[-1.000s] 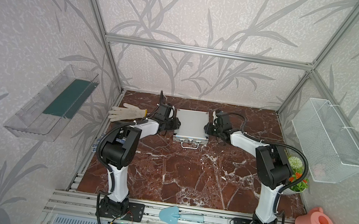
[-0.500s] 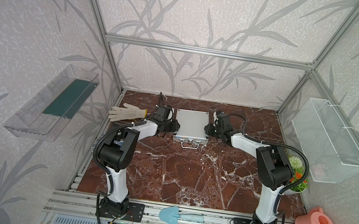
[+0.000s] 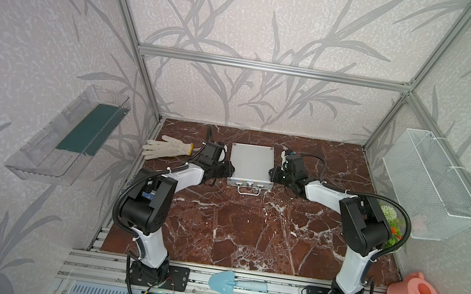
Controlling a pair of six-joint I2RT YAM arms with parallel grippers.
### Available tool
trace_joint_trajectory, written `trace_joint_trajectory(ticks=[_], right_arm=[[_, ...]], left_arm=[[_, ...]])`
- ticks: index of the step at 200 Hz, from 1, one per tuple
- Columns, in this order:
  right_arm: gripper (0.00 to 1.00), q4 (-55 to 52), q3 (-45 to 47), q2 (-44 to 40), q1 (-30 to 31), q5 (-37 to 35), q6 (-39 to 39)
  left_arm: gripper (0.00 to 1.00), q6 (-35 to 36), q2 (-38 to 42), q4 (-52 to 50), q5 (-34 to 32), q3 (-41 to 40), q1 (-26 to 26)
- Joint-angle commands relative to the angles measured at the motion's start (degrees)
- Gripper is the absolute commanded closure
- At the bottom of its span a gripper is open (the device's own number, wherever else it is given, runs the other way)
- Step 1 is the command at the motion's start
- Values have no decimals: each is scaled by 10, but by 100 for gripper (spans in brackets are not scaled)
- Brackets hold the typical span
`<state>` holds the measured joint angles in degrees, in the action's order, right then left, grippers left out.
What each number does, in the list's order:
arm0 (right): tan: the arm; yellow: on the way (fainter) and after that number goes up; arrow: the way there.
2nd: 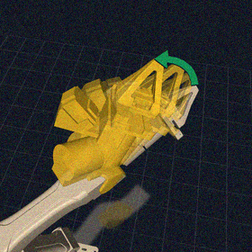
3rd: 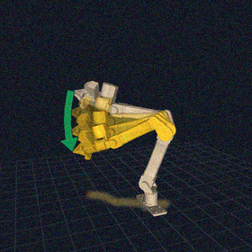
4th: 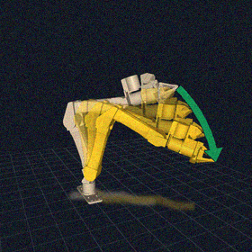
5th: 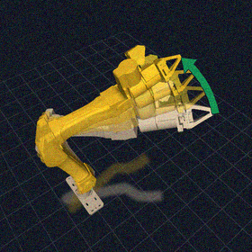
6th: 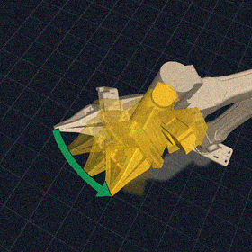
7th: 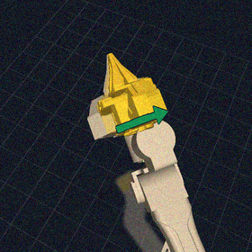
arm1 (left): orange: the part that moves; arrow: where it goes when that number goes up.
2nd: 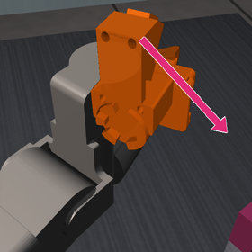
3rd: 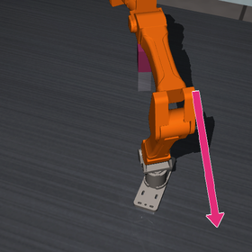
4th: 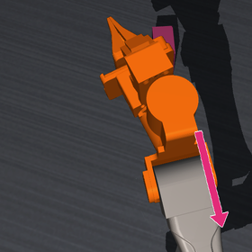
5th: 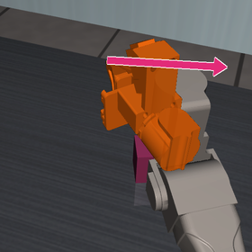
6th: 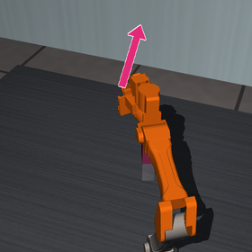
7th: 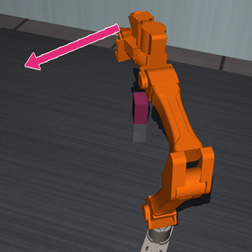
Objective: Open the poker set cases
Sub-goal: Move the poker set case to the center of the board.
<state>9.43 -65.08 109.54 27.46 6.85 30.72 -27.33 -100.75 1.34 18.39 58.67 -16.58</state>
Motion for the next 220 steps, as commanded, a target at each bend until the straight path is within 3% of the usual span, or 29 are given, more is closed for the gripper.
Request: trace_joint_trajectory(ticks=[1,91,220], right_arm=[[75,-35,26,-16,16,11,7],[80,-12,60,-38,35,23,17],[82,8,131,-78,56,11,54]], left_arm=[[65,-12,12,14,12,-10,-15],[81,-14,16,8,-6,-22,-46],[84,-22,76,-8,-40,-85,-68]])
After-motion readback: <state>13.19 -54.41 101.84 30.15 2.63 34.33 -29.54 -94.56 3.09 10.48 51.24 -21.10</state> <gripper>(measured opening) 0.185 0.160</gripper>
